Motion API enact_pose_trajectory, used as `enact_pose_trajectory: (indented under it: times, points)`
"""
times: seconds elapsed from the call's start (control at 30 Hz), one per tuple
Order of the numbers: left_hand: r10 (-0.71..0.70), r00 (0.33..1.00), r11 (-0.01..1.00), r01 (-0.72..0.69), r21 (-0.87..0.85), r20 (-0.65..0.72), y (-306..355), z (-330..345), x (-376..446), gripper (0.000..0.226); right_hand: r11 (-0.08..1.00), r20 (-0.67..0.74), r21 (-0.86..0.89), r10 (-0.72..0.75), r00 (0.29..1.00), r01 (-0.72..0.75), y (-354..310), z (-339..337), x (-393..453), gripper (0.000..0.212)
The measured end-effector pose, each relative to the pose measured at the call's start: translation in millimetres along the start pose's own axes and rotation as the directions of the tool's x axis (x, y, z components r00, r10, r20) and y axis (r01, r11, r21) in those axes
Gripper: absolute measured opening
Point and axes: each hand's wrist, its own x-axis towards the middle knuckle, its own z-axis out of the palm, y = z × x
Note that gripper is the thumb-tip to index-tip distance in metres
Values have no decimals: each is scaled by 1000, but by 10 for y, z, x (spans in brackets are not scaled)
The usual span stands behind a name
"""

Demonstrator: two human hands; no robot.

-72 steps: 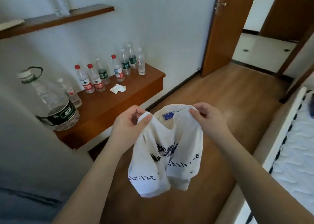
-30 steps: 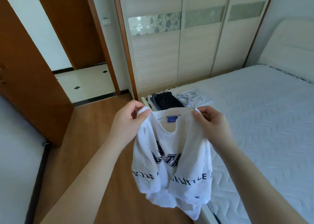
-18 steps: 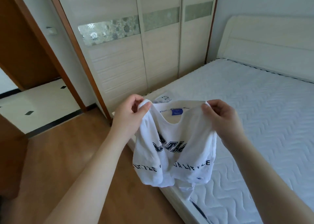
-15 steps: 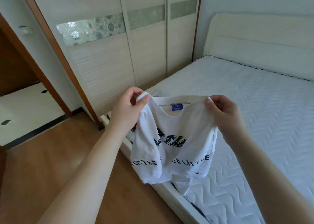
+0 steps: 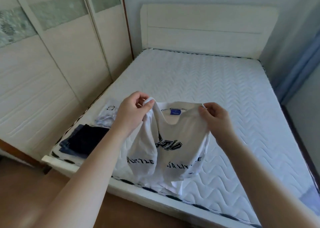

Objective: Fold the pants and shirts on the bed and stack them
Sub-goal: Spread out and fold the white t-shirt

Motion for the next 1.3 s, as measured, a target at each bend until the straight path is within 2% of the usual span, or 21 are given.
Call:
enact_pose_trajectory:
  times: [0.17, 0.23, 0.33, 0.47, 0.6, 0.73, 0.87, 0.93, 1.03, 1.17, 1.3]
  points:
    - [21, 994, 996, -11, -88, 111, -168, 419, 399, 6, 997, -133, -56, 49, 990, -57, 323, -199, 362, 10]
    - [24, 992, 998, -17, -53, 125, -261, 571, 592, 7, 995, -170, -64, 67, 983, -79, 477, -234, 578, 11]
    - [-45, 989, 999, 44, 8, 138, -402, 726, 901, 9, 989, -196, -81, 109, 974, -127, 687, -209, 896, 12]
    - [-154, 960, 988, 151, 30, 233, -601, 848, 1236, 13, 979, -130, -116, 154, 979, -170, 848, -77, 1289, 10]
    - [-241, 891, 969, 243, 44, 385, -790, 984, 1433, 17, 963, -16, -188, 196, 980, -195, 894, 101, 1572, 7]
    - [-269, 879, 962, 228, 148, 394, -990, 1038, 1606, 16, 963, 23, -173, 215, 976, -208, 903, 277, 1727, 6]
    - [-152, 907, 976, 74, 206, 392, -1089, 978, 1808, 20, 965, -13, -153, 214, 977, -213, 862, 390, 1821, 6]
    - [-84, 891, 984, 4, 178, 447, -1066, 915, 1895, 18, 963, -36, -162, 214, 976, -217, 811, 430, 1848, 8]
    - [39, 809, 998, -56, 11, 587, -977, 799, 1999, 3, 970, -31, -121, 209, 977, -212, 729, 469, 1878, 14]
    - [230, 656, 973, -166, -160, 719, -887, 749, 2123, 9, 976, 65, 110, 181, 981, -188, 597, 531, 1868, 17]
    - [297, 616, 946, -90, -310, 729, -851, 833, 2187, 9, 958, 136, 264, 81, 987, -115, 460, 638, 1802, 27]
